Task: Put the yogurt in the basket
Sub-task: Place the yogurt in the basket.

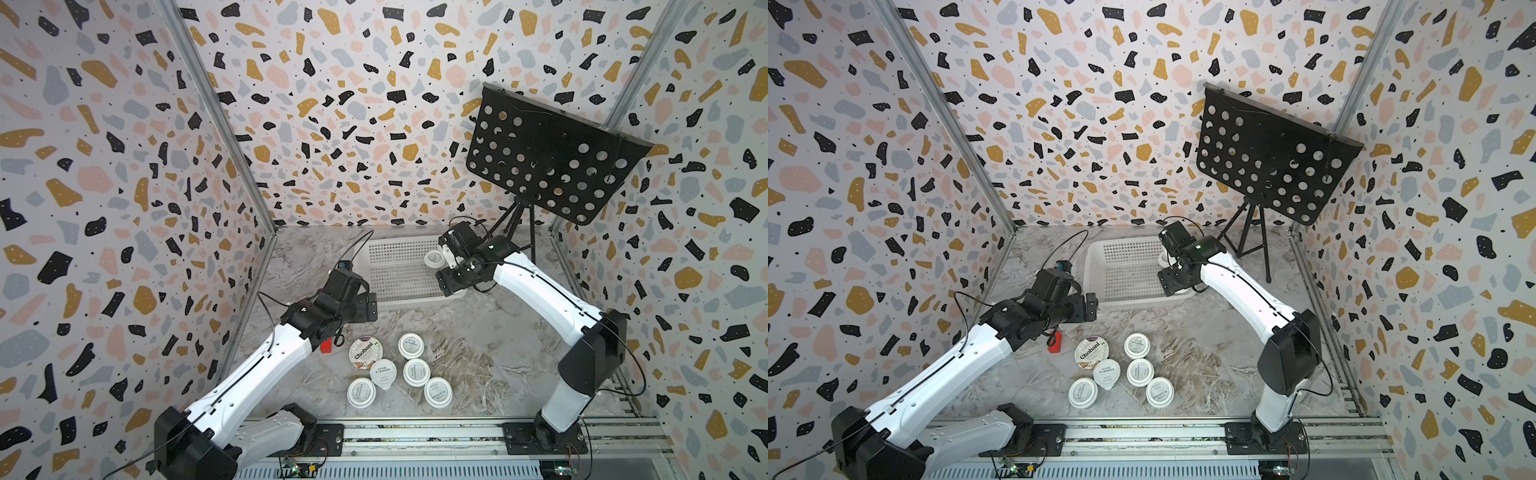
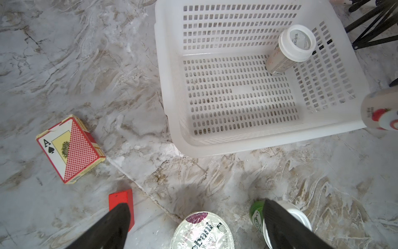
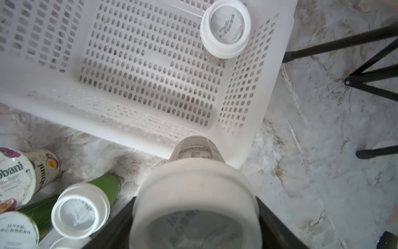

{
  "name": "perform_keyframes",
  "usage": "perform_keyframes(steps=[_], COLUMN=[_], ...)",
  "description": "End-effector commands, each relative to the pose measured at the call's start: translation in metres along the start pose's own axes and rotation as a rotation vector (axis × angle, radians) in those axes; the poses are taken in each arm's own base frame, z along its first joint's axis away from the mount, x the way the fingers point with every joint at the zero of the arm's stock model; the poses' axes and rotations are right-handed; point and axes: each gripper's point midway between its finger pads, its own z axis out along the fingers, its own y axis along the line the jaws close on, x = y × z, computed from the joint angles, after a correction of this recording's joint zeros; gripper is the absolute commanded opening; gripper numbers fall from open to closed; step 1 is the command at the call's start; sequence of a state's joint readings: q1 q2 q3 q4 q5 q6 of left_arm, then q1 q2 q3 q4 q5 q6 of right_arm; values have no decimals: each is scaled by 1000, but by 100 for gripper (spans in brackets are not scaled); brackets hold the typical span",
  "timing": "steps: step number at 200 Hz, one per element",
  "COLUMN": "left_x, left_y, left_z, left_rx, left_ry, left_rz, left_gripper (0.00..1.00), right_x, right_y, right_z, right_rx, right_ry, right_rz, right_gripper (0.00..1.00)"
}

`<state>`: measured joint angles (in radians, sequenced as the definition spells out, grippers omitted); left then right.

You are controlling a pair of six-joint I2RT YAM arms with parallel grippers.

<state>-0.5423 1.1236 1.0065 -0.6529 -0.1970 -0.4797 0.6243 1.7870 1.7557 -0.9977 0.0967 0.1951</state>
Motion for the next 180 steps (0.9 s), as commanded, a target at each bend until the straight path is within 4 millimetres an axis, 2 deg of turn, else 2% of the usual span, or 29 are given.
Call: perform_keyframes(steps=[1,45,87,138,180], left_x=[-12,-13,-11,-9,-7], left_y=[0,1,0,-2,-1], left_z=[0,6,12,15,16], left_rx=[-10,-23,-27,-20,-19], left_ry=[-22,-9,11,27,30], left_rz=[13,22,28,28,27], left_gripper=[100,100,100,100,100], right_x=[-16,-35,-39,-41,-42], right_y=[-2,-6,-11,-13,-16], right_z=[0,36,69,94,106], right_rx=[-14,-34,-36,-36,-15], right_ry=[-7,24,59,80,87], right_rz=[-18,7,26,37,32], right_gripper=[77,77,78,78,78])
